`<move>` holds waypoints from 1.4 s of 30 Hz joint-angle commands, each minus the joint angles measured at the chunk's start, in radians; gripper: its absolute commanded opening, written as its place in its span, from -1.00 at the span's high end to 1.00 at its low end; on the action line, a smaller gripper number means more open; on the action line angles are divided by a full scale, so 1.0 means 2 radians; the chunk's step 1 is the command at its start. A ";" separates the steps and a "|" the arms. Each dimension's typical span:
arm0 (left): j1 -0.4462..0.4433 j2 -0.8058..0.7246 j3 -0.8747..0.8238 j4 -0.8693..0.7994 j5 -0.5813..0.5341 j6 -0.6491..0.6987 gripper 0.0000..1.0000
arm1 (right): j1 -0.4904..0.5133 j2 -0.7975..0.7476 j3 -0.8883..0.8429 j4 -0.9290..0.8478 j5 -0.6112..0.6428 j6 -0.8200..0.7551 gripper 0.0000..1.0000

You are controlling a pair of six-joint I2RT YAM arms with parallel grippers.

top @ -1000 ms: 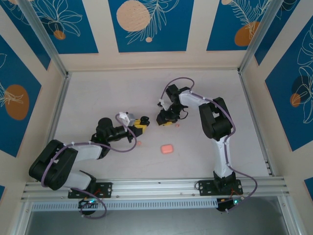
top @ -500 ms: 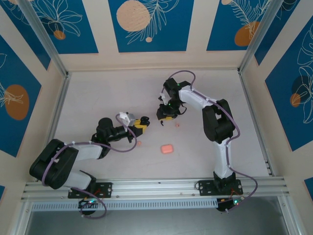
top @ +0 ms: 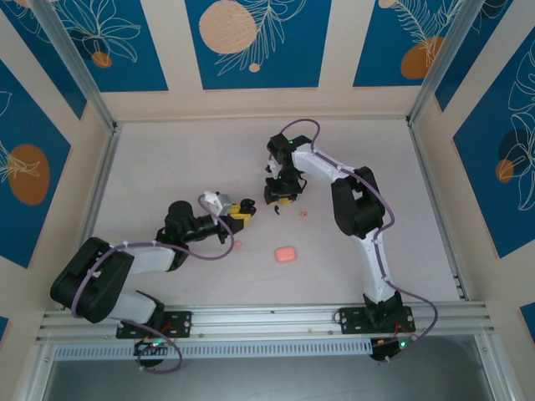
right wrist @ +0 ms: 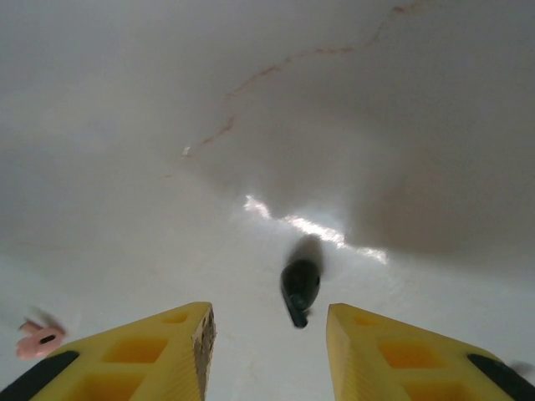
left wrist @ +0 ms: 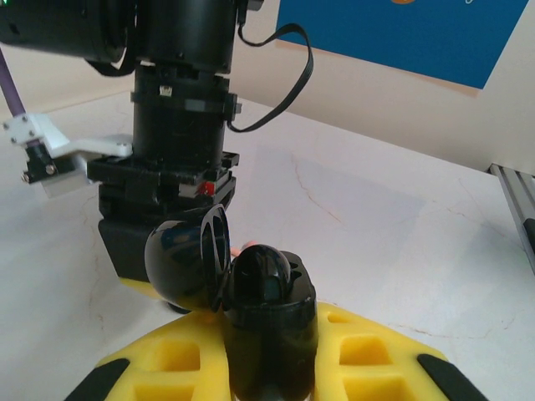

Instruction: Insert the wireless bluetooth earbuds into the charging case

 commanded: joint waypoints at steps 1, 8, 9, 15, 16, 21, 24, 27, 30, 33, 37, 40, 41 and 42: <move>-0.003 -0.012 0.013 0.000 0.001 0.013 0.97 | 0.005 0.017 0.024 -0.027 0.009 0.002 0.20; -0.003 -0.012 0.013 -0.003 0.001 0.014 0.97 | 0.008 0.034 0.029 -0.031 0.017 0.001 0.28; -0.003 -0.012 0.013 -0.004 0.001 0.014 0.97 | 0.008 0.035 0.029 -0.031 0.017 0.001 0.29; -0.003 -0.012 0.013 -0.005 0.002 0.015 0.97 | 0.012 0.040 0.025 -0.028 0.018 0.004 0.33; -0.003 -0.012 0.013 -0.005 0.002 0.015 0.97 | 0.012 0.040 0.024 -0.027 0.019 0.004 0.34; -0.003 -0.015 0.013 -0.010 0.001 0.017 0.97 | 0.013 0.047 0.026 -0.026 0.027 0.005 0.43; -0.003 -0.014 0.014 -0.011 0.001 0.017 0.97 | 0.015 0.048 0.022 -0.025 0.034 0.007 0.48; -0.003 -0.014 0.014 -0.010 0.002 0.017 0.97 | 0.015 0.045 0.015 -0.019 0.043 0.010 0.51; -0.003 -0.013 0.014 -0.011 0.002 0.016 0.97 | 0.015 0.039 0.006 -0.004 0.045 0.012 0.55; -0.003 -0.013 0.014 -0.013 0.001 0.017 0.97 | 0.014 0.034 0.001 0.005 0.048 0.014 0.58; -0.003 -0.010 0.015 -0.014 0.002 0.018 0.97 | 0.014 0.021 -0.010 0.022 0.048 0.017 0.61; -0.003 -0.003 0.015 -0.011 0.004 0.018 0.97 | 0.013 -0.002 -0.035 0.048 0.042 0.025 0.62; -0.003 0.003 0.015 -0.008 0.005 0.017 0.97 | 0.012 -0.013 -0.046 0.059 0.039 0.029 0.62; -0.003 0.008 0.014 -0.001 0.006 0.015 0.97 | 0.012 -0.024 -0.059 0.071 0.036 0.033 0.62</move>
